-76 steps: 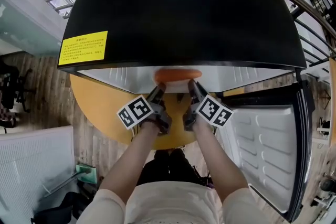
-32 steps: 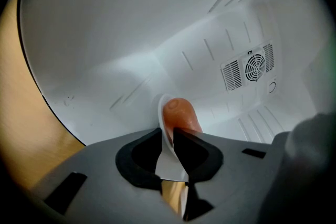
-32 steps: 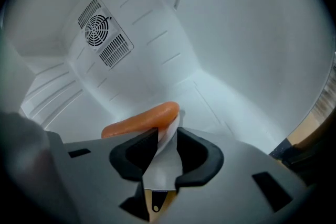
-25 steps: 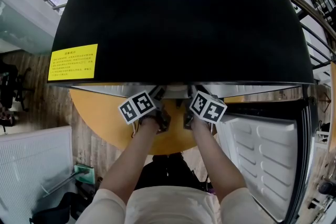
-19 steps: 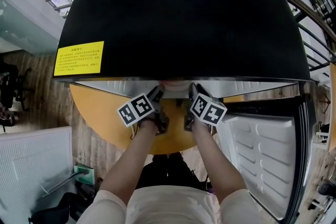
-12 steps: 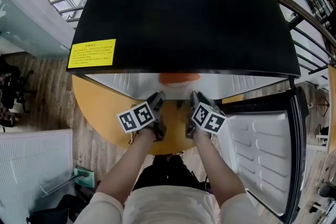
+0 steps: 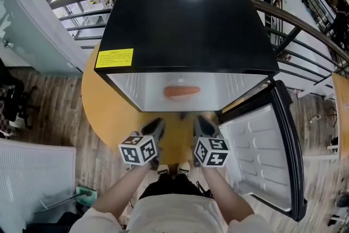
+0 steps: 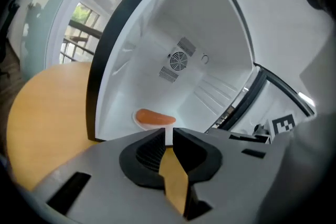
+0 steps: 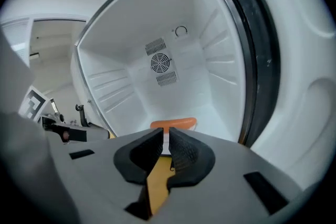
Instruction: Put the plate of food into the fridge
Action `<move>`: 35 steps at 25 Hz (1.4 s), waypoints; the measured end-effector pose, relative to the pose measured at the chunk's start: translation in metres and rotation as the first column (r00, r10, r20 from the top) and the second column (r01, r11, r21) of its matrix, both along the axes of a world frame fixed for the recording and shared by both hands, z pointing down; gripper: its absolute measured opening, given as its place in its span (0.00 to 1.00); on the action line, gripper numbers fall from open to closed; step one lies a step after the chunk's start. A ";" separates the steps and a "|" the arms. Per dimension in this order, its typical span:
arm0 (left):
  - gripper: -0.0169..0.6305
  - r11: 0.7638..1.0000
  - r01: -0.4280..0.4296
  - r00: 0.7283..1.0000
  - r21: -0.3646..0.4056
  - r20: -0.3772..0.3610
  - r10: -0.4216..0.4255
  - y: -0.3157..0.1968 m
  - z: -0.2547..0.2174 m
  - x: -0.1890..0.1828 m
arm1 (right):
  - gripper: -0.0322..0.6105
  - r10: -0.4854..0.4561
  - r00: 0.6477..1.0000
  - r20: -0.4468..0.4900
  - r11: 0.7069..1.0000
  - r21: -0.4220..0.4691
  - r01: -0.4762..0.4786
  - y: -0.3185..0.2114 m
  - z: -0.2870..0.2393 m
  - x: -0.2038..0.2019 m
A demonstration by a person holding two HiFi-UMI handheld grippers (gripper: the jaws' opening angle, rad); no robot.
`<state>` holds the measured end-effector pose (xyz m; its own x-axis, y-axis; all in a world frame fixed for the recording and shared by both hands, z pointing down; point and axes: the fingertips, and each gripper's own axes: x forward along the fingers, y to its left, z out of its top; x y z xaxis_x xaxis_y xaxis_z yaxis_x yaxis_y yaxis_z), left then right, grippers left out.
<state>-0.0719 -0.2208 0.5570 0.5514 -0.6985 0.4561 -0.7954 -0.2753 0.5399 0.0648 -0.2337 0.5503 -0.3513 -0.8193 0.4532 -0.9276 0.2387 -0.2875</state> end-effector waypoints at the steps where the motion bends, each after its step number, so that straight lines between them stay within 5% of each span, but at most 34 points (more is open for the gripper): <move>1: 0.11 1.000 -0.014 1.000 0.023 0.027 0.013 0.008 -0.007 0.000 | 0.12 -0.006 1.000 -0.003 1.000 0.009 0.006 0.009 -0.007 -0.001; 16: 0.06 0.992 -0.096 0.982 0.081 0.168 0.081 0.122 -0.026 0.021 | 0.09 -0.177 0.984 -0.033 0.984 -0.005 0.177 0.129 -0.023 -0.027; 21: 0.06 0.998 -0.035 0.986 0.058 0.168 0.024 0.135 -0.017 0.015 | 0.09 -0.206 0.977 -0.055 0.978 0.001 0.206 0.140 -0.024 -0.029; 35: 0.06 0.993 -0.075 0.978 0.096 0.202 0.054 0.139 -0.025 0.021 | 0.09 -0.250 0.964 -0.093 0.967 0.014 0.253 0.146 -0.025 -0.040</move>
